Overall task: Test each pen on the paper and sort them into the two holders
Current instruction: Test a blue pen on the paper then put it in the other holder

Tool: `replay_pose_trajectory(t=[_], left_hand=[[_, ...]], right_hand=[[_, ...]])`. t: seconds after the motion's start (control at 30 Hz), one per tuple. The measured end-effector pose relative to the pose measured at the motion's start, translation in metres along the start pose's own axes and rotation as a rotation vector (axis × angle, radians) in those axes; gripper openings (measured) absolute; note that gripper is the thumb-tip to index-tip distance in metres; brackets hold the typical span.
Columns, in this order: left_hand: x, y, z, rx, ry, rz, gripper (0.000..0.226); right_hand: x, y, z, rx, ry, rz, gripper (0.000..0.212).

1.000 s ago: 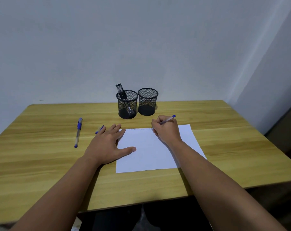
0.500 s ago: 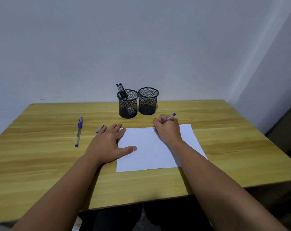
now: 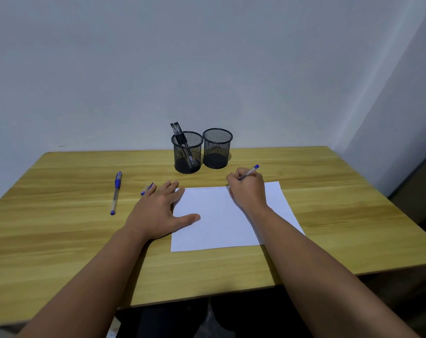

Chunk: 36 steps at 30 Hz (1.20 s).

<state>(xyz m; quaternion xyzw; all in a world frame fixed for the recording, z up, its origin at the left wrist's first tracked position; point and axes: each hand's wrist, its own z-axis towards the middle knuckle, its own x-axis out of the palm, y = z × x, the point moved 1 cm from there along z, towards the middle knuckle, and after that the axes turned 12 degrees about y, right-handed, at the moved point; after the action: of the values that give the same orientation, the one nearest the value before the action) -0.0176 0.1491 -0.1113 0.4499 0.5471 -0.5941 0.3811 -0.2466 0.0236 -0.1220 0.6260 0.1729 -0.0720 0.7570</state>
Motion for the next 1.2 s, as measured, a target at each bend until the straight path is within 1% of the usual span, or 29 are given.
replay_pose_trajectory(t=[0.2,0.43,0.53,0.67,0.73,0.83,0.93,1.0,1.07,1.13,1.2], left_hand=[[0.001,0.001,0.0,-0.004,0.004,0.007,0.104],[0.003,-0.001,0.001,-0.001,0.002,-0.005,0.103],[-0.005,0.001,-0.001,-0.004,-0.012,0.004,0.104],[-0.012,0.002,-0.002,-0.003,-0.009,0.018,0.104],[-0.01,0.001,-0.002,-0.003,-0.006,0.02,0.103],[-0.004,0.0,-0.002,-0.007,0.003,0.021,0.103],[-0.001,-0.002,-0.001,-0.012,0.012,0.014,0.104],[-0.002,-0.003,-0.002,-0.007,0.014,0.014,0.104],[-0.003,-0.003,-0.002,-0.005,0.015,0.024,0.103],[-0.003,-0.001,-0.002,-0.002,0.011,0.016,0.104],[-0.003,-0.001,-0.003,0.015,-0.001,-0.005,0.104]], right_hand=[[-0.001,0.0,-0.001,-0.012,-0.036,0.002,0.042],[-0.003,0.003,-0.004,-0.008,-0.037,-0.014,0.044],[-0.004,0.016,-0.003,-0.004,-0.053,-0.041,0.052],[-0.006,0.029,-0.007,-0.037,-0.083,-0.093,0.053],[-0.006,0.026,-0.009,0.006,-0.121,-0.047,0.05],[-0.013,0.021,-0.007,0.125,-0.175,0.143,0.044],[-0.025,0.022,-0.003,0.227,-0.169,0.303,0.039],[-0.031,0.024,0.0,0.284,-0.127,0.432,0.038],[-0.037,0.029,0.002,0.257,-0.127,0.462,0.043],[-0.045,0.037,0.001,0.169,-0.201,0.414,0.048],[-0.053,0.045,0.0,0.114,-0.242,0.414,0.045]])
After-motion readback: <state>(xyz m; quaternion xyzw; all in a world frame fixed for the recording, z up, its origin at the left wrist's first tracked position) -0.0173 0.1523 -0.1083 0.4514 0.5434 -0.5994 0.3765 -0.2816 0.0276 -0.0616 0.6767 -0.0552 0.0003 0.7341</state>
